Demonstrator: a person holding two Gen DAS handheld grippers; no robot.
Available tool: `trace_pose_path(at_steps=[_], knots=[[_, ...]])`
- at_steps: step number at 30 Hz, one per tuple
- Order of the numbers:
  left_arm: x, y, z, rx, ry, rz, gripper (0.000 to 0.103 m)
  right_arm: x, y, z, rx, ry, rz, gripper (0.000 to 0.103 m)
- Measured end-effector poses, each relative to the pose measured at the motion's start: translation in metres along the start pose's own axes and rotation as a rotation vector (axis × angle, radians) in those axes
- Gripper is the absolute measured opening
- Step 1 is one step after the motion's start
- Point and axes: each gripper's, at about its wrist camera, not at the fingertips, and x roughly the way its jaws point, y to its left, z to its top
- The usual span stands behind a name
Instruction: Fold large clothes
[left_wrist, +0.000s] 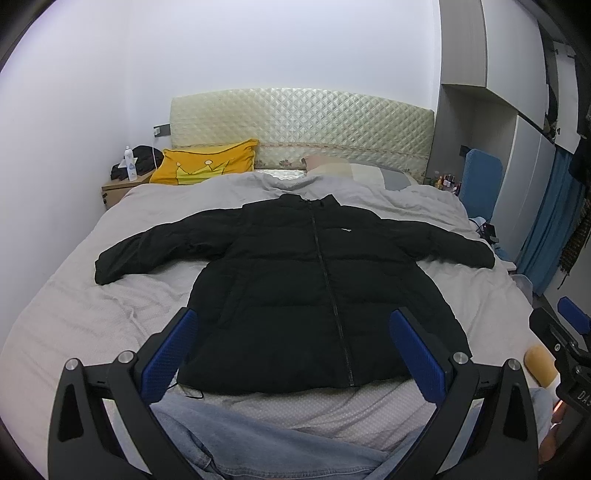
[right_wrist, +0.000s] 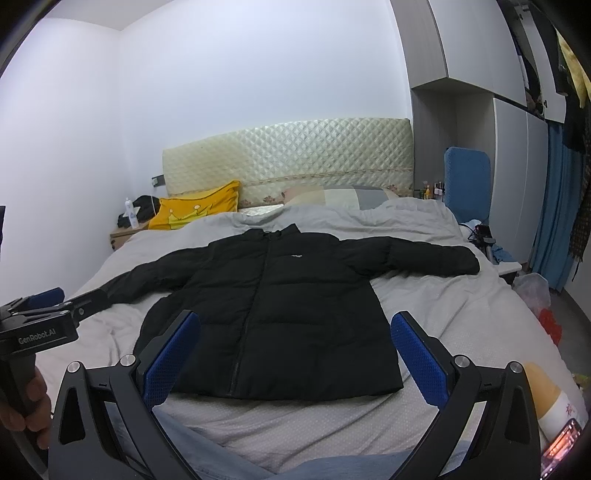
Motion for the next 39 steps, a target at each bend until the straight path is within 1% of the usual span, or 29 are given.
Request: trace_pose_path(at_steps=[18, 27, 30, 35, 39], knots=[[-0.001, -0.002, -0.004, 0.001, -0.006, -0.010, 0.103, 0.001, 0.004, -0.002, -0.012, -0.003, -0.002, 0.103], [0.002, 0.007, -0.003, -0.012, 0.003, -0.016, 0.103, 0.007, 0.003, -0.003, -0.009, 0.008, -0.003, 0.103], [0.008, 0.008, -0.002, -0.003, 0.005, 0.003, 0.103, 0.012, 0.003, -0.004, -0.008, 0.015, -0.002, 0.103], [0.020, 0.008, -0.002, -0.012, 0.023, -0.013, 0.103, 0.025, -0.003, -0.006, 0.003, 0.026, 0.005, 0.103], [0.033, 0.012, 0.000, -0.017, 0.033, -0.011, 0.103, 0.032, -0.012, -0.005, 0.014, 0.027, 0.001, 0.103]])
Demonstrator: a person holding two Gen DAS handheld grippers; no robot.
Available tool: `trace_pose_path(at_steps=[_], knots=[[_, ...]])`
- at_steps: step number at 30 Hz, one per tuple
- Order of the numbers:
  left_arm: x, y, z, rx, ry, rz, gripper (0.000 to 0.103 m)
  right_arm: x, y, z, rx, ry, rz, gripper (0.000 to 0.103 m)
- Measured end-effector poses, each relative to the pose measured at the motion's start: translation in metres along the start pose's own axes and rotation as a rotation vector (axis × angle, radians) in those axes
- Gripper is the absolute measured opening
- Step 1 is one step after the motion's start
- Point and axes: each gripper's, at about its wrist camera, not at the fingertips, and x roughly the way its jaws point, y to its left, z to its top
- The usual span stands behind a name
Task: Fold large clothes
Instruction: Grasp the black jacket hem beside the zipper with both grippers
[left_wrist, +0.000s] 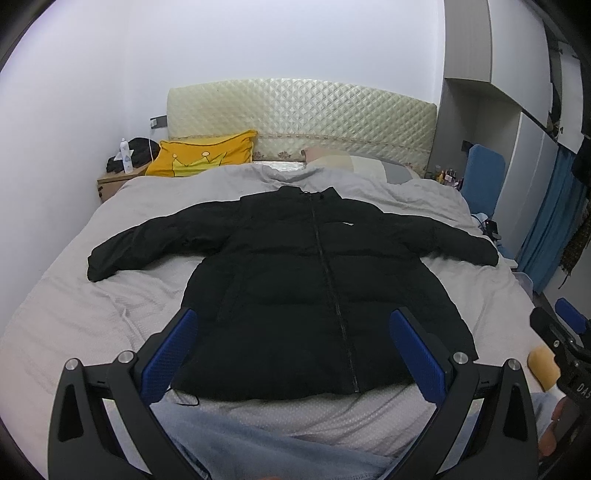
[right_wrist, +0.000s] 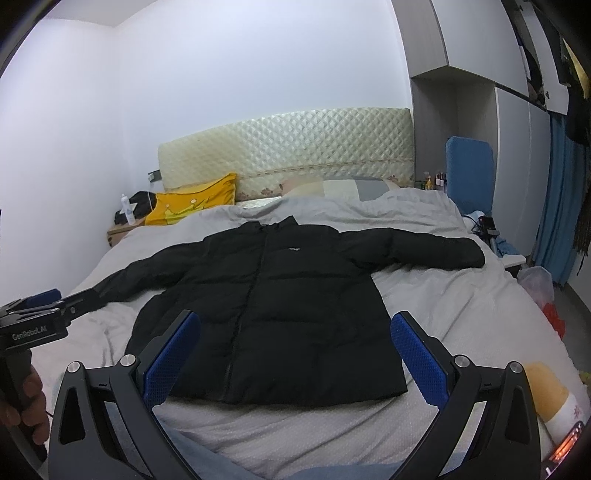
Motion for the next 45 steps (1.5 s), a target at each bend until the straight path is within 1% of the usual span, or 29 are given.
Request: trace_pose_path(at_steps=[5, 9, 12, 15, 17, 20, 23, 25, 27, 29, 33, 37, 39, 41, 45], knots=[[0.025, 0.016, 0.002, -0.027, 0.022, -0.003, 0.103, 0.019, -0.011, 0.002, 0.005, 0.018, 0.012, 0.103], [0.058, 0.031, 0.003, -0.038, 0.062, 0.020, 0.103, 0.046, -0.024, 0.000, 0.004, 0.059, 0.038, 0.103], [0.088, 0.046, 0.001, -0.067, 0.107, 0.027, 0.103, 0.067, -0.036, -0.001, 0.013, 0.095, 0.062, 0.103], [0.124, 0.067, -0.006, -0.109, 0.186, 0.036, 0.103, 0.091, -0.049, -0.005, 0.015, 0.150, 0.066, 0.103], [0.141, 0.077, -0.012, -0.129, 0.217, 0.055, 0.103, 0.105, -0.059, -0.008, 0.029, 0.178, 0.079, 0.103], [0.162, 0.091, -0.022, -0.158, 0.268, 0.080, 0.103, 0.116, -0.075, -0.015, 0.080, 0.184, 0.137, 0.103], [0.179, 0.103, -0.029, -0.189, 0.317, 0.071, 0.103, 0.130, -0.087, -0.022, 0.121, 0.219, 0.146, 0.103], [0.188, 0.109, -0.033, -0.215, 0.341, 0.072, 0.103, 0.140, -0.096, -0.026, 0.153, 0.246, 0.133, 0.103], [0.199, 0.115, -0.037, -0.237, 0.368, 0.097, 0.103, 0.151, -0.107, -0.031, 0.191, 0.281, 0.112, 0.103], [0.209, 0.120, -0.041, -0.247, 0.392, 0.115, 0.103, 0.168, -0.126, -0.039, 0.278, 0.327, 0.098, 0.103], [0.229, 0.130, -0.051, -0.290, 0.450, 0.134, 0.103, 0.187, -0.151, -0.054, 0.421, 0.374, 0.095, 0.103], [0.245, 0.142, -0.056, -0.340, 0.476, 0.167, 0.103, 0.217, -0.170, -0.078, 0.536, 0.481, 0.064, 0.097], [0.252, 0.148, -0.058, -0.358, 0.492, 0.193, 0.103, 0.221, -0.178, -0.082, 0.567, 0.493, 0.015, 0.096], [0.258, 0.151, -0.057, -0.368, 0.498, 0.210, 0.103, 0.220, -0.185, -0.083, 0.600, 0.484, -0.022, 0.096], [0.264, 0.164, -0.059, -0.432, 0.506, 0.238, 0.103, 0.227, -0.190, -0.092, 0.634, 0.527, -0.023, 0.096]])
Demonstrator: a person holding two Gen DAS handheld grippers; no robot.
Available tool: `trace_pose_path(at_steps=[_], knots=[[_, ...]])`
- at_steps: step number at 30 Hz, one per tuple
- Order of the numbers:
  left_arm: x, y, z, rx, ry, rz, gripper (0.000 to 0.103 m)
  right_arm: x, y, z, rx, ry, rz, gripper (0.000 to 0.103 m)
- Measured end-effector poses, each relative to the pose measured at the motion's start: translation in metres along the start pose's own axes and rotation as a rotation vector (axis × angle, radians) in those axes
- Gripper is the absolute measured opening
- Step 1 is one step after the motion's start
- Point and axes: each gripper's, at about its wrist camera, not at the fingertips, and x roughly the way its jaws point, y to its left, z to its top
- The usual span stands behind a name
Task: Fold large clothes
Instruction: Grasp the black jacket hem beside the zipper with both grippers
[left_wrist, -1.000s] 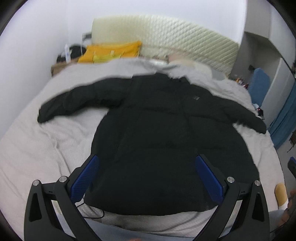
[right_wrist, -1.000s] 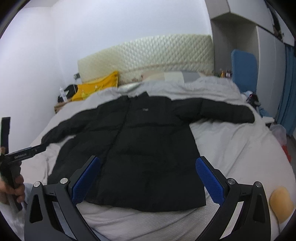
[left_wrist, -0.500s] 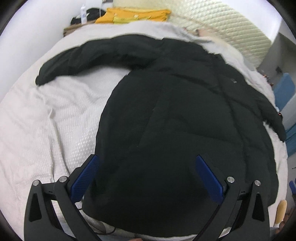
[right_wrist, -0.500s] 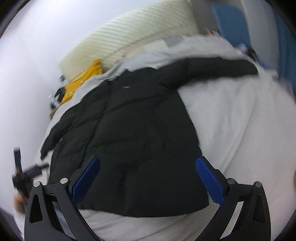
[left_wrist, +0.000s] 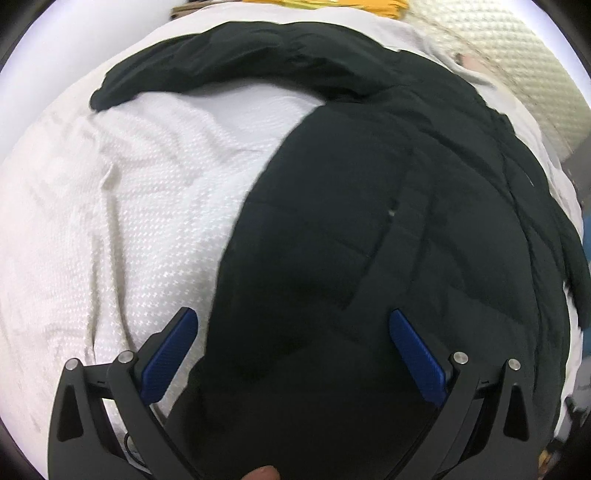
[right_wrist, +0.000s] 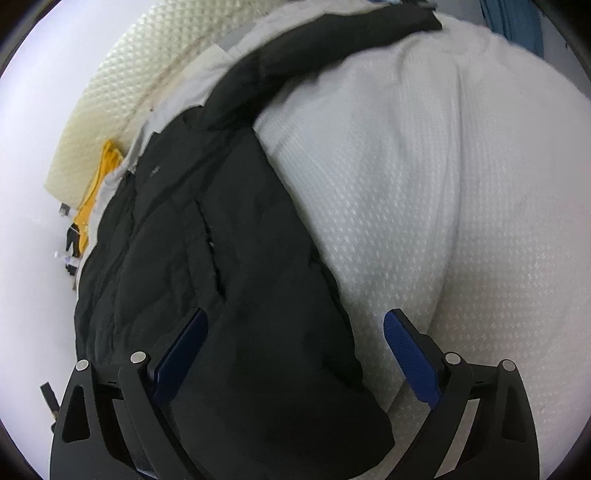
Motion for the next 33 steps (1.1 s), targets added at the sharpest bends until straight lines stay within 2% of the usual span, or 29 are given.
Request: trace_pose_path(at_steps=[3, 5, 8, 9, 11, 12, 15, 19, 20, 23, 25, 30, 33], knots=[[0.004, 0.005, 0.004, -0.024, 0.008, 0.001, 0.103, 0.011, 0.001, -0.005, -0.013, 0.054, 0.039, 0.085], [0.007, 0.005, 0.005, -0.035, 0.029, -0.027, 0.103, 0.017, 0.011, -0.008, -0.044, 0.080, 0.049, 0.084], [0.015, 0.010, 0.007, -0.059, 0.081, -0.109, 0.101, 0.015, 0.022, -0.011, -0.110, 0.080, 0.048, 0.082], [0.017, 0.010, 0.007, -0.061, 0.095, -0.135, 0.099, 0.014, 0.022, -0.011, -0.116, 0.077, 0.055, 0.077], [0.018, 0.007, 0.008, -0.051, 0.107, -0.159, 0.095, 0.008, 0.024, -0.013, -0.130, 0.066, 0.093, 0.059], [0.017, 0.004, 0.008, -0.040, 0.108, -0.169, 0.094, 0.007, 0.025, -0.013, -0.133, 0.066, 0.113, 0.046], [0.015, -0.005, 0.007, -0.004, 0.113, -0.198, 0.079, 0.001, 0.029, -0.014, -0.156, 0.060, 0.166, 0.029], [0.010, -0.011, 0.005, 0.022, 0.109, -0.230, 0.045, -0.010, 0.043, -0.018, -0.238, 0.029, 0.186, 0.013], [0.007, -0.012, 0.005, 0.031, 0.104, -0.231, 0.035, -0.012, 0.046, -0.018, -0.252, 0.019, 0.193, 0.012], [-0.004, -0.018, 0.002, 0.064, 0.082, -0.234, 0.019, -0.024, 0.055, -0.024, -0.303, -0.020, 0.196, 0.009], [-0.014, -0.019, 0.000, 0.078, 0.060, -0.236, 0.013, -0.032, 0.058, -0.028, -0.320, -0.041, 0.200, 0.008], [-0.041, -0.015, -0.004, 0.110, 0.019, -0.249, 0.010, -0.053, 0.070, -0.037, -0.370, -0.077, 0.193, 0.008], [-0.053, -0.009, -0.008, 0.121, 0.021, -0.262, 0.010, -0.060, 0.072, -0.043, -0.380, -0.067, 0.176, 0.008]])
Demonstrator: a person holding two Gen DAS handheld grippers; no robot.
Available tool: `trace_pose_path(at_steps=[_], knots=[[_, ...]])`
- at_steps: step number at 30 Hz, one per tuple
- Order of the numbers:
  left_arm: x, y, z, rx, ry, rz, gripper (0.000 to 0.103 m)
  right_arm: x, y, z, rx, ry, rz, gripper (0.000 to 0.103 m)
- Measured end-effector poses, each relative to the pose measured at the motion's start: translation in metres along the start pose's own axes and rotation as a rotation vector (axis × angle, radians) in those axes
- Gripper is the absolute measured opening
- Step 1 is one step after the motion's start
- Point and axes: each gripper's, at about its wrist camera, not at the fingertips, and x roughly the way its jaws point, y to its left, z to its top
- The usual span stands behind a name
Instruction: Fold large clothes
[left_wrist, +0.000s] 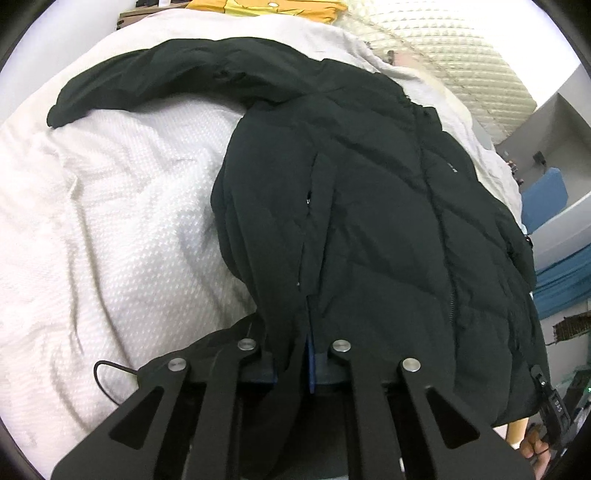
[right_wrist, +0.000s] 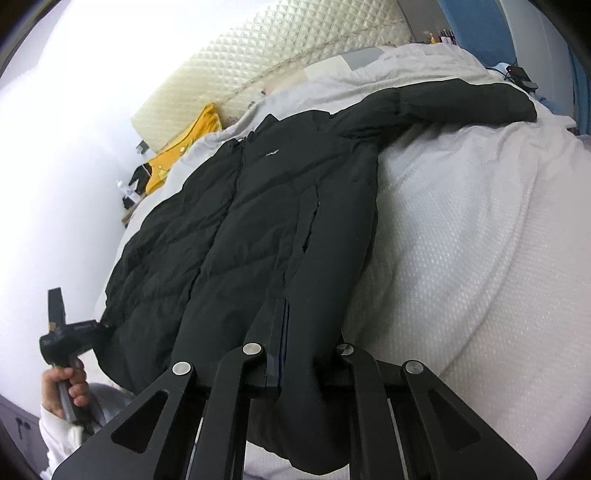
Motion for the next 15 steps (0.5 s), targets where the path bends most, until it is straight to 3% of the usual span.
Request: trace_pose_path(at_steps=[6, 15], knots=[[-0.001, 0.007, 0.001, 0.024, 0.040, 0.035, 0.010, -0.005, 0.006, -0.004, -0.049, 0.075, -0.077, 0.008], [0.016, 0.004, 0.012, 0.065, 0.073, 0.123, 0.012, 0.054, -0.009, 0.000, -0.011, 0.319, -0.221, 0.010]])
